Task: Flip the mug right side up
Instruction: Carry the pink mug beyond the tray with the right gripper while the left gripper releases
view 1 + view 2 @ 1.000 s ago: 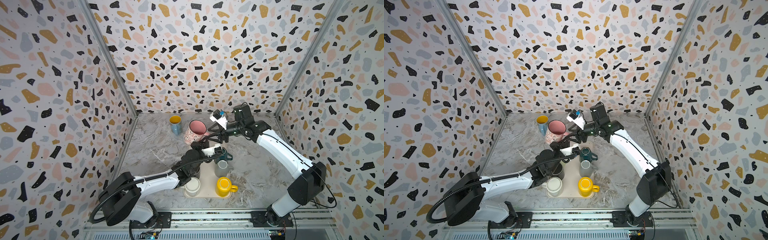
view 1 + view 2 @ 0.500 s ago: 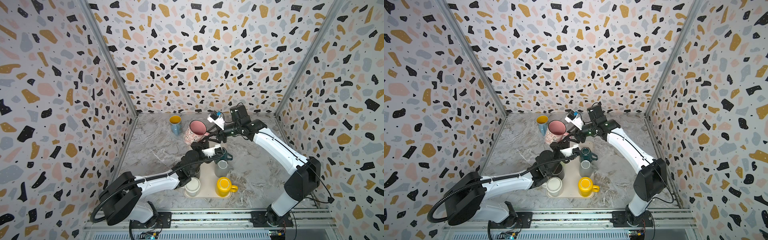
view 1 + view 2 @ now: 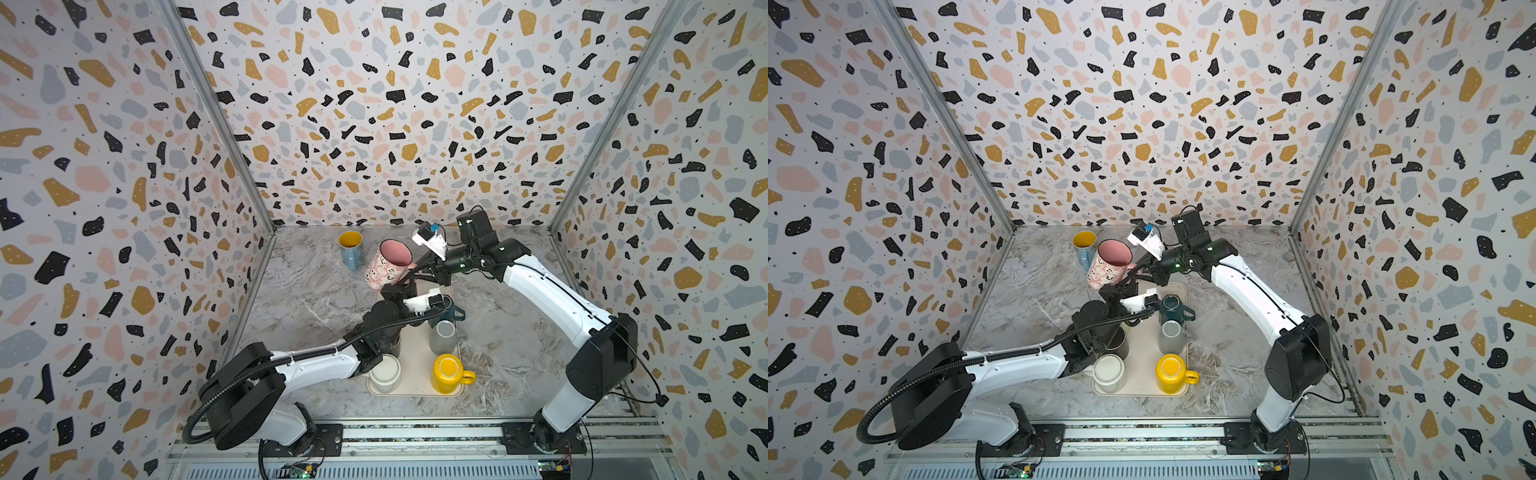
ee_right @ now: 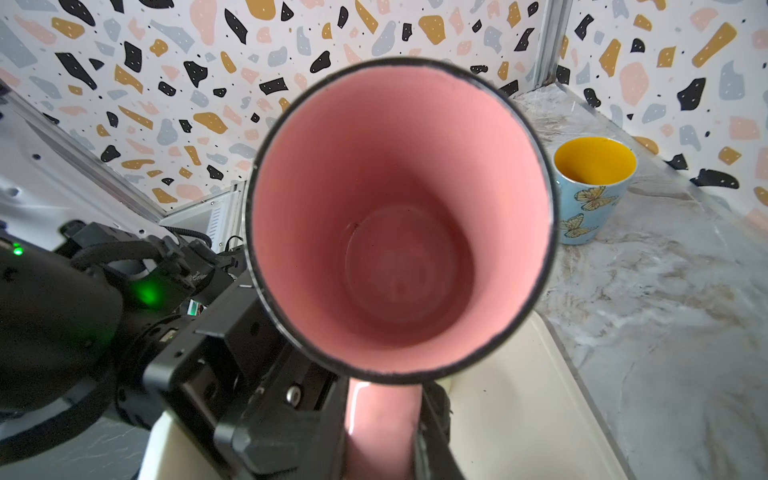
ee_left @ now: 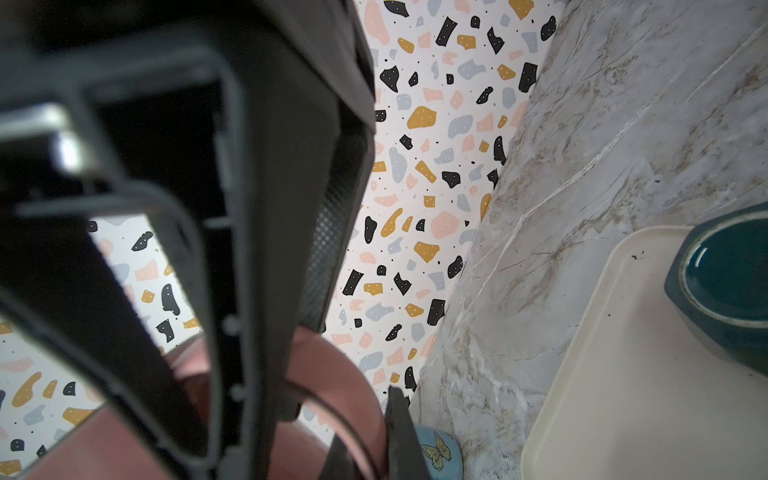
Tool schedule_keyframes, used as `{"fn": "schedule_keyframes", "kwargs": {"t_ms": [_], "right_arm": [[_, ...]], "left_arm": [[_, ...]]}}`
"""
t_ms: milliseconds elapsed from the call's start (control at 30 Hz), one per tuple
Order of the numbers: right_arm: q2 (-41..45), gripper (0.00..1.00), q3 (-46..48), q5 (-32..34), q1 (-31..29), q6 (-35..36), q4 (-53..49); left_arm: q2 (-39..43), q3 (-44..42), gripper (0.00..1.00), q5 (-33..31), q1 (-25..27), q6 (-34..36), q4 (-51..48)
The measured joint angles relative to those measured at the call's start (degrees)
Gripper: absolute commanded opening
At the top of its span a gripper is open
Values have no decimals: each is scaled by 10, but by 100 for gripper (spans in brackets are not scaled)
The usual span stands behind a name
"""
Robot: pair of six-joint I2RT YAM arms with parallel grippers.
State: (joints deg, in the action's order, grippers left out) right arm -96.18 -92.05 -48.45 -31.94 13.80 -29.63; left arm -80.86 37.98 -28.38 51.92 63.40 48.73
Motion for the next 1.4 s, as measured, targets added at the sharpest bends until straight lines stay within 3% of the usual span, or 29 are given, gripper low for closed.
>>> {"fn": "schedule_keyframes", "kwargs": {"t_ms": [233, 467, 633, 1133, 1267, 1400], "right_arm": [[-1, 0, 1, 8, -2, -6, 7], [0, 0, 24, 22, -3, -42, 44], [3, 0, 37, 49, -3, -73, 75], [-3, 0, 59, 150, 5, -147, 108], [-23, 0, 53, 173, -1, -162, 129], [-69, 0, 27, 212, -17, -168, 136]], "left_arm": [[-5, 0, 1, -11, 1, 0, 8], [-12, 0, 27, -28, 5, 5, 15], [-12, 0, 35, -42, 10, 10, 19], [31, 0, 39, -127, 11, 13, 108], [54, 2, 40, -164, 9, -24, 88], [93, 42, 41, -184, -18, -140, -16]]}}
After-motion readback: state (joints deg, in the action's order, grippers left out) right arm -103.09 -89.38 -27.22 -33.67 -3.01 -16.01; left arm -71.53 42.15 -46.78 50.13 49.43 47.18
